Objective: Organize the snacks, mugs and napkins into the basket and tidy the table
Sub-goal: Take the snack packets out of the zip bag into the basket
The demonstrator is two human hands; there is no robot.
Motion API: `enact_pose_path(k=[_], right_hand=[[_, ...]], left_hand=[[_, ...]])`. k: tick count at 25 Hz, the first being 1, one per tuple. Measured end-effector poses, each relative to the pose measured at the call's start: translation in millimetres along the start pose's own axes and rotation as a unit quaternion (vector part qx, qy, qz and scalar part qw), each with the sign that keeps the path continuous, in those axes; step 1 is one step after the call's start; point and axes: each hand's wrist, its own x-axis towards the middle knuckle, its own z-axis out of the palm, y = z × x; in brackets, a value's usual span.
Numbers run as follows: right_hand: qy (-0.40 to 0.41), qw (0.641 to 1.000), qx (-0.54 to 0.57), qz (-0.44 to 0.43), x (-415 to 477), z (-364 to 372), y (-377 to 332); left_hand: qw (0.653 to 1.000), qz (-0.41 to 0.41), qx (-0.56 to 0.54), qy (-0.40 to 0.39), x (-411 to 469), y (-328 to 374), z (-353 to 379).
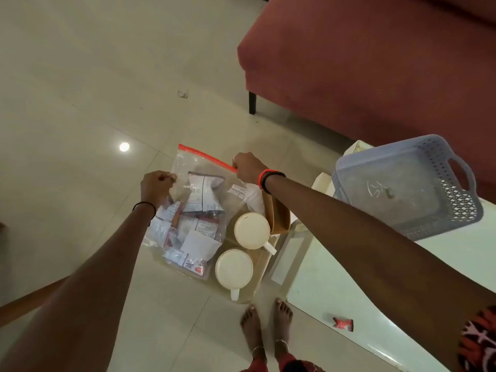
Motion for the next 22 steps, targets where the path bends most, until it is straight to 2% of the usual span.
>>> enact_pose_path(k=[5,13,19,22], right_hand=[[0.029,0.999,0.042,-0.014,-22,-15,-21],[0.096,0.988,0.117,-0.023,-83,-42,-68],[0.155,0.98,0.121,-0.004,-136,-73,-91],[0.181,0.967,0.179,-0.01,-167,-95,-90]], left_hand=[[0.993,-0.06,-0.099,0.026,-16,0,-31],[0.969,-0.087,-0.224,0.06,-75,12,-87],[0.963,-0.064,-0.246,0.089,-113,64,-127],[0.965,-0.023,-0.247,0.084,-130,102,-138]])
